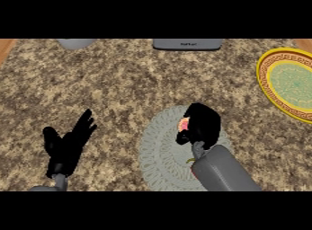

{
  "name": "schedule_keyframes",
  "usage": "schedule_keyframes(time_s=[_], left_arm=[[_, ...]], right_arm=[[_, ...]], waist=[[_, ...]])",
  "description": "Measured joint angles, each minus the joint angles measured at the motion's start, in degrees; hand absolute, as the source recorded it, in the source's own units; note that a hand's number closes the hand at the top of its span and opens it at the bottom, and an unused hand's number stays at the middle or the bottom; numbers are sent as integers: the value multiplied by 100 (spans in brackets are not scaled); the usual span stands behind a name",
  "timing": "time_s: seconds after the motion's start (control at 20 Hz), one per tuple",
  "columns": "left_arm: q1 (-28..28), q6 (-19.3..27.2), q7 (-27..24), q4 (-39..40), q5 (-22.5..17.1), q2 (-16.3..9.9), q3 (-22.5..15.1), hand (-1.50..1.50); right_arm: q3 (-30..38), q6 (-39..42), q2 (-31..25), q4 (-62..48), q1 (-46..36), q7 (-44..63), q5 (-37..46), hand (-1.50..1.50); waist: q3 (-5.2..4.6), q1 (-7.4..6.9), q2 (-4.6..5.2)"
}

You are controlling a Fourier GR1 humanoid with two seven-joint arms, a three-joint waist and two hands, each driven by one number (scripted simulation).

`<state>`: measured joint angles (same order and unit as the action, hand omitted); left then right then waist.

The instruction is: Pick the cupcake from the placemat and place it in the plate

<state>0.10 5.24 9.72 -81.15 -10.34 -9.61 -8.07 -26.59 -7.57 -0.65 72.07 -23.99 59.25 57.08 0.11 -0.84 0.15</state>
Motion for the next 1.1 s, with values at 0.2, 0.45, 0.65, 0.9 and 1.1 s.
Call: schedule_keyframes(time_s=[0.2,0.45,0.65,0.9,1.1], left_arm=[[-87,-11,22,-60,21,22,-51,0],[-213,-48,58,-78,65,77,-172,0],[-296,-86,112,-71,86,87,-233,0],[-369,-84,188,-60,94,104,-255,0],[-370,-85,210,-51,104,99,-260,0]], right_arm=[[1144,-126,-271,-586,-796,248,163,150],[1974,-502,-838,-1168,-1777,376,929,150],[2433,-778,-1194,-1604,-2396,503,1644,150],[3001,-1230,-1467,-1919,-2845,631,2420,150],[3456,-1668,-1540,-2036,-2951,706,2968,150]], waist=[[-3,-139,116],[-12,-352,197],[-15,-490,235],[-8,-545,254],[-1,-520,242]])
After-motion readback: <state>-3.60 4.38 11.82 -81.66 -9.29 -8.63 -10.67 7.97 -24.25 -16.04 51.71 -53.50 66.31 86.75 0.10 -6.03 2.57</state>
